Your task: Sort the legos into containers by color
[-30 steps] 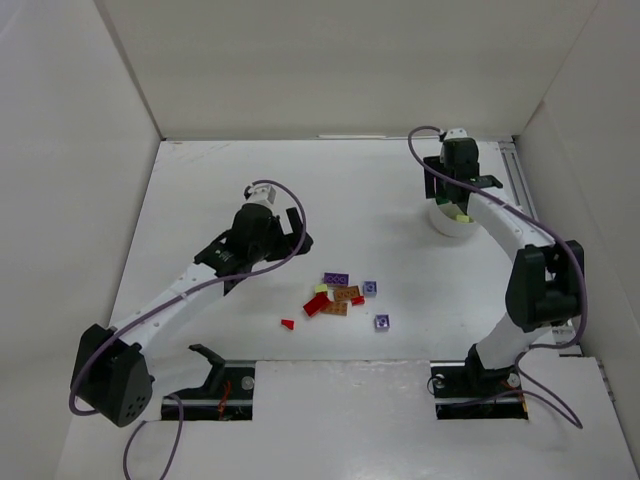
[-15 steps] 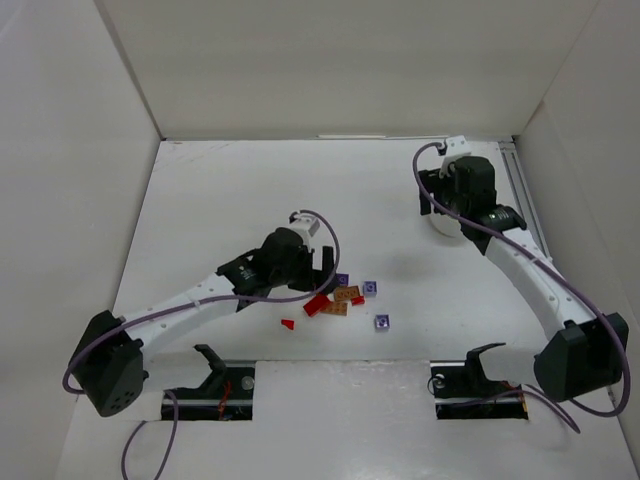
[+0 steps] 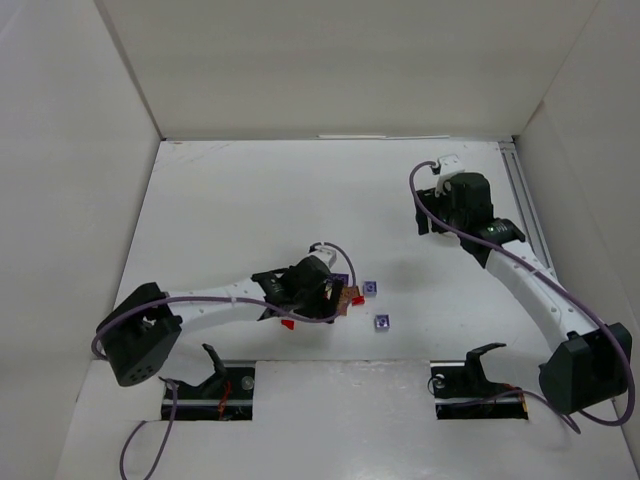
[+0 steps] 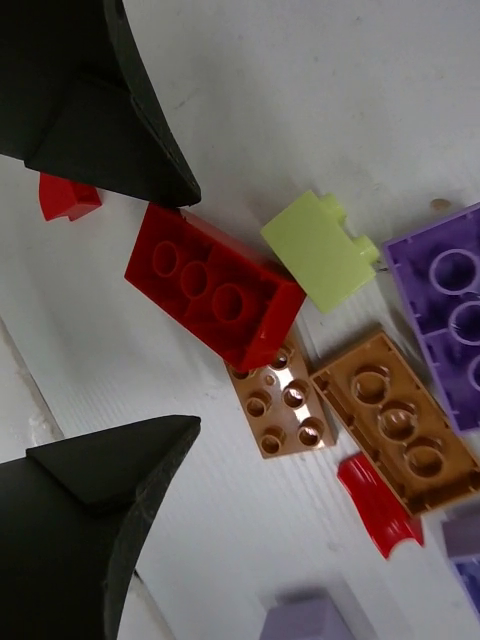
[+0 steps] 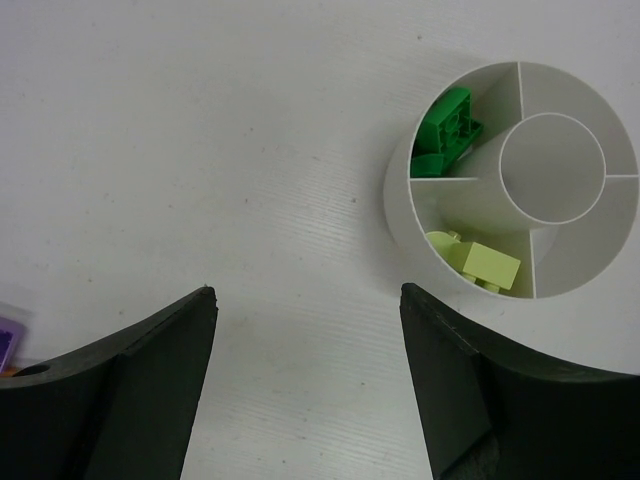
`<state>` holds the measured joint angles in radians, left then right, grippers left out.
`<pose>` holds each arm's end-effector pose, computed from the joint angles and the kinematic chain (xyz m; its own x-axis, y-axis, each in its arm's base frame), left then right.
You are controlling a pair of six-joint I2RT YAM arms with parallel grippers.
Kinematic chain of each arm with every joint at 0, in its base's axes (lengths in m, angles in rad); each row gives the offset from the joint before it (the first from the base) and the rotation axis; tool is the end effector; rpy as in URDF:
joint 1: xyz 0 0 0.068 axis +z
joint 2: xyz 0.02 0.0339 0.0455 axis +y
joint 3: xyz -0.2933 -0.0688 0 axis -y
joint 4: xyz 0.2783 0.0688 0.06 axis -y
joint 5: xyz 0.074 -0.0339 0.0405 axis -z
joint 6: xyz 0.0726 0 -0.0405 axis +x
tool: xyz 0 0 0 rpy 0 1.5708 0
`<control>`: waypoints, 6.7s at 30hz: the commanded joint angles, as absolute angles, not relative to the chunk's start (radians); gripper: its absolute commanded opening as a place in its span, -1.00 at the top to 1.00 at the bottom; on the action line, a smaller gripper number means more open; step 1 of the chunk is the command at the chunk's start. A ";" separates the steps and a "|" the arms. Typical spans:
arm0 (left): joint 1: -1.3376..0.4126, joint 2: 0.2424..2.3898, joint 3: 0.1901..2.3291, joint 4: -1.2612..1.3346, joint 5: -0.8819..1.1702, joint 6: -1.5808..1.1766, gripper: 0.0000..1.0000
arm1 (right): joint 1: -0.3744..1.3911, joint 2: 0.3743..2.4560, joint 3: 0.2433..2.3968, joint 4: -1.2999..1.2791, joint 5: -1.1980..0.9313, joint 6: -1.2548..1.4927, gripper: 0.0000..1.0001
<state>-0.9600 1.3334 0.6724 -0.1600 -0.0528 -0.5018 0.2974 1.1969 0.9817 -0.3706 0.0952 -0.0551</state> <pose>0.1794 -0.2496 0.1679 -0.7515 0.2359 -0.6160 0.4972 0.8163 -0.2939 0.3074 0.0870 0.3049 -0.5159 -0.2155 -0.8291 -0.2448 0.9646 -0.0984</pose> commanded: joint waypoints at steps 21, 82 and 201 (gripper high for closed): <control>-0.997 1.289 0.749 -0.146 -0.106 -0.433 0.75 | 0.319 1.112 0.973 -0.383 0.063 -0.037 -0.60; -1.006 1.046 0.784 0.042 -0.086 -0.170 -1.00 | 0.330 1.246 1.118 -0.411 -0.539 0.209 1.00; -0.672 1.198 0.684 -0.491 0.098 -0.739 -0.85 | -0.129 1.845 1.712 -0.692 -0.041 -0.305 0.13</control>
